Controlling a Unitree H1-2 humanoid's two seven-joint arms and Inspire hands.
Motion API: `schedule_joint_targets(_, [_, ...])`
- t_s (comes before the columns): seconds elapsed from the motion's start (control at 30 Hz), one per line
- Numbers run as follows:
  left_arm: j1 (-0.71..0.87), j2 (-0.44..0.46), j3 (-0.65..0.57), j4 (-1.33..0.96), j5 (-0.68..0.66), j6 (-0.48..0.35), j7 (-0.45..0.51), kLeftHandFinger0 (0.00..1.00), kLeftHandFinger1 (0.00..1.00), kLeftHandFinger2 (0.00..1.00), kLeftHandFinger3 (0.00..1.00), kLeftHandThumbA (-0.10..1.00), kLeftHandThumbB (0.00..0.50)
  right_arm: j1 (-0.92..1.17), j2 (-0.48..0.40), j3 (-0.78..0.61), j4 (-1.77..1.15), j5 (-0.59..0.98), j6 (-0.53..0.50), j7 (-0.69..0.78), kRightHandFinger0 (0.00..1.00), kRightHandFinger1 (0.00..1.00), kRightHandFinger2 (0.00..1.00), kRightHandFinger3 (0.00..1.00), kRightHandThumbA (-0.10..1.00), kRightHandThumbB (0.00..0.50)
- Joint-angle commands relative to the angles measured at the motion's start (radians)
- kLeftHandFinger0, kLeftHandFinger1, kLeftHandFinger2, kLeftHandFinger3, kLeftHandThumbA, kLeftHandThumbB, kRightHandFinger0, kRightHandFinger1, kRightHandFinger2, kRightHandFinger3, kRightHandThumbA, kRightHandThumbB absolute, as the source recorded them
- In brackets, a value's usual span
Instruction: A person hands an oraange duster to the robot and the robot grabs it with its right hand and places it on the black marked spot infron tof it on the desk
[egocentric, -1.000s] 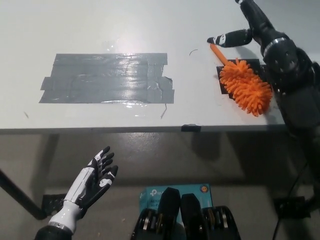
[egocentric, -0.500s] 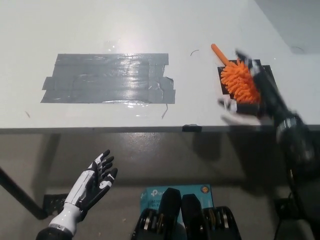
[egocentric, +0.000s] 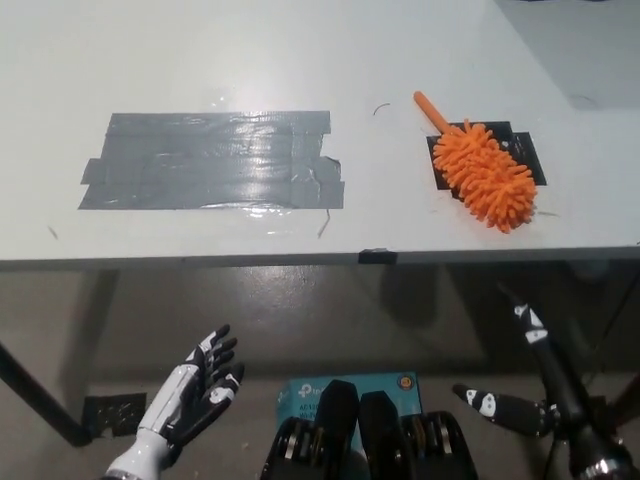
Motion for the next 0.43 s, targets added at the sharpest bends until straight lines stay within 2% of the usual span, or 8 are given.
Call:
schedule_joint_targets(0.0, [0.000,-0.001,-0.012,-0.026,0.010,-0.031,-0.013,1.00,1.00,1.00,1.00,0.54,0.225,-0.013,0.016,0.006,0.065,-0.063,-0.230,-0.132,1.00,1.00,1.00,1.00,0.81,0.238])
schedule_joint_targets(0.4, [0.009,-0.003,-0.022,-0.009,0.004,-0.038,-0.011,1.00,1.00,1.00,1.00,0.54,0.233,-0.017,0.010,0.029,0.130,-0.081,-0.244,-0.118,1.00,1.00,1.00,1.00,0.77,0.226])
